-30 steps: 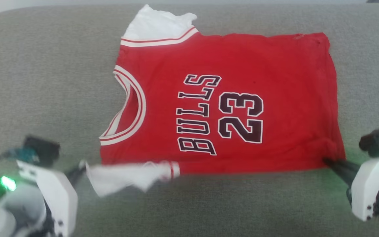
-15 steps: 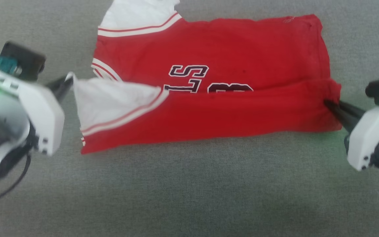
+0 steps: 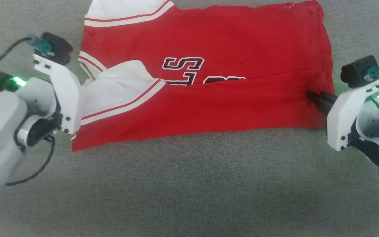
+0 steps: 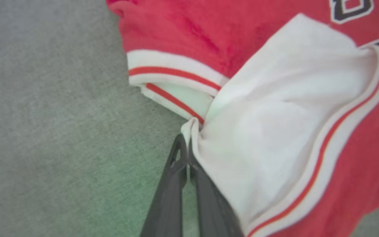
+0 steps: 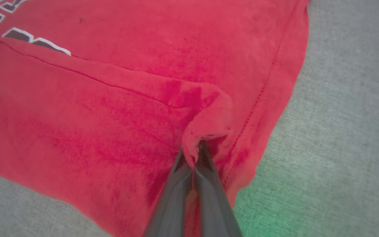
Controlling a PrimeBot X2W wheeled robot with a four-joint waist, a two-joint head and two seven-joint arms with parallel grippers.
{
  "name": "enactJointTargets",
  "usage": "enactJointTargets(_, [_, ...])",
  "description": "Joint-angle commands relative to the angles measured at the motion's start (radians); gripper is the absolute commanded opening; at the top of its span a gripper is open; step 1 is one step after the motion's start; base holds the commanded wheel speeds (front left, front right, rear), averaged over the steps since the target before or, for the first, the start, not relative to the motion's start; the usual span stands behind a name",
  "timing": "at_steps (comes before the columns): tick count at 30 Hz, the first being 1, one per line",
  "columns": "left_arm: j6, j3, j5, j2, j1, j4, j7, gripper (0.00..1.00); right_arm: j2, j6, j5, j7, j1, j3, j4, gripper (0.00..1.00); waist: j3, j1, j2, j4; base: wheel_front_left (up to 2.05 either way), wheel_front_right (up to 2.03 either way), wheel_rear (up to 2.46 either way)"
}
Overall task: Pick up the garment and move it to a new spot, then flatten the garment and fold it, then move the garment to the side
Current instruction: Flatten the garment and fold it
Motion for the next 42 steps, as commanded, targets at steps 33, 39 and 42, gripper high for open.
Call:
enactJointTargets(33, [0.255, 0.092, -0.14, 0.109, 0.196, -0.351, 0.014, 1.0, 0.136, 0.0, -0.182, -0.216, 0.167, -0.348, -0.205, 1.0, -0.123, 0.0, 0.0, 0.042, 0.0, 0.0, 0.0])
enactJointTargets(39, [0.334, 0.095, -0.177, 0.151, 0.318, -0.419, -0.004, 1.0, 0.237, 0.0, -0.291, -0.279, 0.226, -0.476, -0.316, 1.0, -0.113, 0.0, 0.0, 0.006, 0.0, 0.0, 0.0])
enactJointTargets(42, [0.34, 0.101, -0.2, 0.15, 0.35, -0.393, -0.018, 1.0, 0.278, 0.0, -0.308, -0.278, 0.248, -0.501, -0.352, 1.0, -0.101, 0.0, 0.0, -0.014, 0.0, 0.0, 0.0])
